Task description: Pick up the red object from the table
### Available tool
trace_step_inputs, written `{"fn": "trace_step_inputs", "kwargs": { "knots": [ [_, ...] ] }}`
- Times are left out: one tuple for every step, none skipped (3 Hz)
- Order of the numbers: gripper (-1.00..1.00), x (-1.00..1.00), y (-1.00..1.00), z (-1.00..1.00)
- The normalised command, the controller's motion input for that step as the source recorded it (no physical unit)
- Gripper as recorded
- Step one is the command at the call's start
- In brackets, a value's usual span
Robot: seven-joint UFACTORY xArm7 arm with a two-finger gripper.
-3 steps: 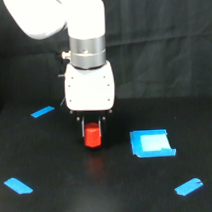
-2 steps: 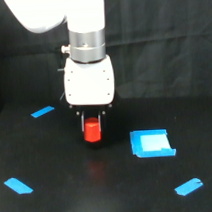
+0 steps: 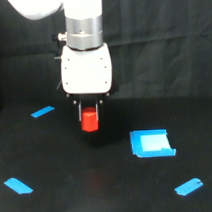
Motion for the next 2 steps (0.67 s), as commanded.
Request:
{"fn": "trace_step_inputs", "kwargs": {
  "knots": [
    [-0.99, 0.03, 0.17, 0.98],
    [-0.99, 0.03, 0.08, 0.98]
  ]
}}
